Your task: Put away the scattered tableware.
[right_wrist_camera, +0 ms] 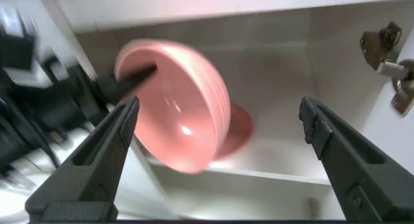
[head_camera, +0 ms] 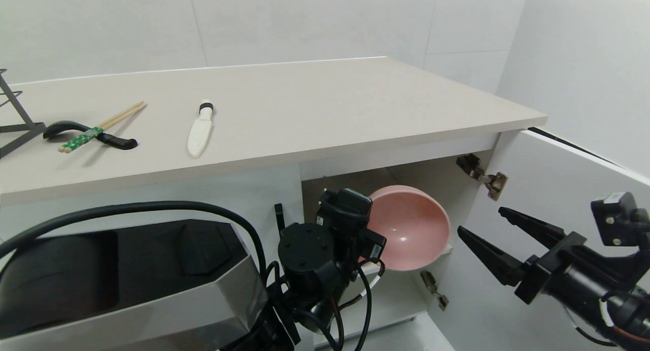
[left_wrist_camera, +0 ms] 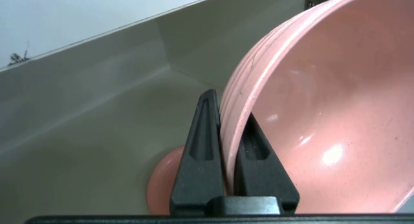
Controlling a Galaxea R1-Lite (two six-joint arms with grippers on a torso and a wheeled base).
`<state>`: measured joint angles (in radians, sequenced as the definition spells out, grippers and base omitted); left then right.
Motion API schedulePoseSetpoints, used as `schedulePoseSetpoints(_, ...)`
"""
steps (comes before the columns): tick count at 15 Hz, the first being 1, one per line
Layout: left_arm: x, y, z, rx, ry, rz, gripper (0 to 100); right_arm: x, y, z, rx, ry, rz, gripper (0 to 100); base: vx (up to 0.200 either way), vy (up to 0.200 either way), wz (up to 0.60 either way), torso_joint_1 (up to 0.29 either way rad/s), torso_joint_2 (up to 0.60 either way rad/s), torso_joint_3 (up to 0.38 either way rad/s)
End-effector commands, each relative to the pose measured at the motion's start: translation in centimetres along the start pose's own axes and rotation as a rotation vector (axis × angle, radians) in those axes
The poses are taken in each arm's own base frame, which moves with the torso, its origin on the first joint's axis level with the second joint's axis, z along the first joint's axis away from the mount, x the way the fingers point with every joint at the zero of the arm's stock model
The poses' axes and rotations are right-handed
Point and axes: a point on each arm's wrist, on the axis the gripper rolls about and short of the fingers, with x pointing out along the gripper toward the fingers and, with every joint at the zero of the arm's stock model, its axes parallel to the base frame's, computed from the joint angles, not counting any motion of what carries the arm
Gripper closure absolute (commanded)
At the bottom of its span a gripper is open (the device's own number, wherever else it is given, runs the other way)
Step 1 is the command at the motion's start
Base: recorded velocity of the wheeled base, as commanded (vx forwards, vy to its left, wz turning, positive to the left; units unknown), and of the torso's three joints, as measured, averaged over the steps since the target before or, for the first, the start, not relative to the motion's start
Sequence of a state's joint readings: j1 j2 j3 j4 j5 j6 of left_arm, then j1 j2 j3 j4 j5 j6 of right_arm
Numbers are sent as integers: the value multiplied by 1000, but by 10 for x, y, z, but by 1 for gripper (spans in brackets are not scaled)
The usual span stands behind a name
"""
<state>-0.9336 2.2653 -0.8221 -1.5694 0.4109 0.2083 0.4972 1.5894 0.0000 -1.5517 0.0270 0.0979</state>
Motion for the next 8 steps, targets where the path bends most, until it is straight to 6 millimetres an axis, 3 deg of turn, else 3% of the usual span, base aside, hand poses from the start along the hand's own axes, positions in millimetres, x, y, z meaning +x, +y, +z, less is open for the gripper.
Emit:
schedulePoseSetpoints(1, -1, -2, 2, -5, -5, -4, 100, 11, -1, -18, -116, 105, -7, 0, 0, 0, 0, 0, 0, 0)
schedulePoseSetpoints(8, -6, -12, 10, -22, -26, -39, 100, 29, -18, -40, -102, 204, -81, 0, 0, 0, 0, 0, 0, 0)
